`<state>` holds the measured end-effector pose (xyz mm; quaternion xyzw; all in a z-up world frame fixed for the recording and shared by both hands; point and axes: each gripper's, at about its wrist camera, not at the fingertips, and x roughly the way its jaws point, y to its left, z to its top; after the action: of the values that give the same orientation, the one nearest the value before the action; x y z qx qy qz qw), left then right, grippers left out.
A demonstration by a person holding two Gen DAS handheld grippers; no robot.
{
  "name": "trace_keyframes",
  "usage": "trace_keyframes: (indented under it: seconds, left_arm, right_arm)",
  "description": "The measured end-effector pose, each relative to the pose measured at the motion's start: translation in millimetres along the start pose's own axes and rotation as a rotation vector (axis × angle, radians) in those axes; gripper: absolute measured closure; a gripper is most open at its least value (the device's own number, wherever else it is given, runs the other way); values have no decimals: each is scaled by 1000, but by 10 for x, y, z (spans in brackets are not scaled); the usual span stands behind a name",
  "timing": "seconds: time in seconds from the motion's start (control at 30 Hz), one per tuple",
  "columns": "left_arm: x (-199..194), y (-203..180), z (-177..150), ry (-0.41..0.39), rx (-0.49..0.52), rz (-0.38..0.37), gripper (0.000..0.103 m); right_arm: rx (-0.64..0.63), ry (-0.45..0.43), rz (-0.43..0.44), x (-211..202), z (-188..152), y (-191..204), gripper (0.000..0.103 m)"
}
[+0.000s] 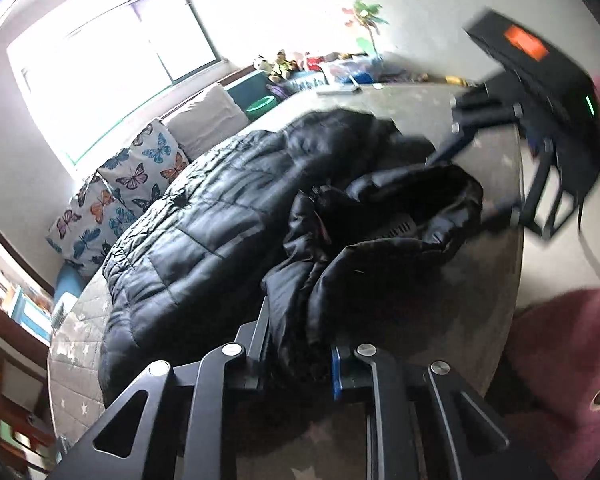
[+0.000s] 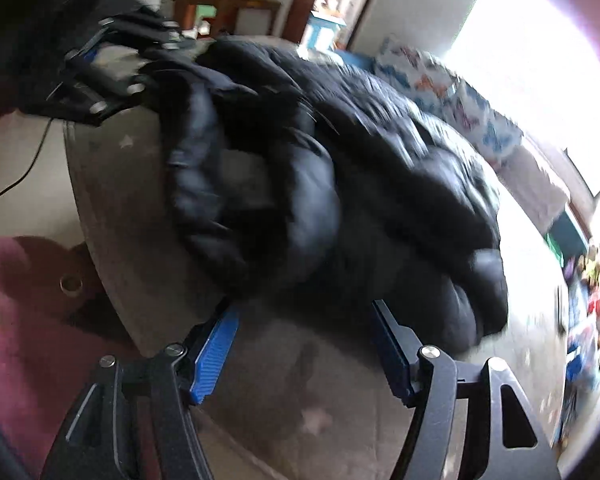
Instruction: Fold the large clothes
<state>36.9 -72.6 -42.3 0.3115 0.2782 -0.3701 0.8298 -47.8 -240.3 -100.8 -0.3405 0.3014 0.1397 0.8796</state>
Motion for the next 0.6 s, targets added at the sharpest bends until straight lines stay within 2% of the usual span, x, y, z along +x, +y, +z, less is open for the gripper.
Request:
trace_keyframes:
  seconds: [0.07,0.13,0.2,0.23,0.27,0.33,0.4,0.5,0.6]
  left_arm:
    - [-47,129,73,-9,-41,-21,80]
    - [-68,236,113,-11,-79,-41,80]
    - [-75,313,117,3,-115,-49,76]
    - [-96,339,83,15,-132,-58,74]
    - [-136,374,36,22,-148,-61,71]
    - [-236,411,-74,19,-170,-46,37]
    - [-392,441,-217,-7,-176,8,25]
    - [-538,447,-473,8,-177,60,22]
    - [-470,422,-636,59,-154,131,21]
  right_arm:
    - [-12,-54,-25,26,146,20,30]
    - [0,-75,-13,93,280,12,30]
    - [25,-70,-6,191,429,-16,46]
    - [32,-70,-4,207,465,-37,61]
    - [56,-66,17,214,523,-87,65]
    - [111,-75,36,174,607,-229,73]
    - [177,-97,69,81,689,-384,74]
    - [245,-117,99,-12,792,-535,75]
    - [271,-133,114,-73,890,-640,75]
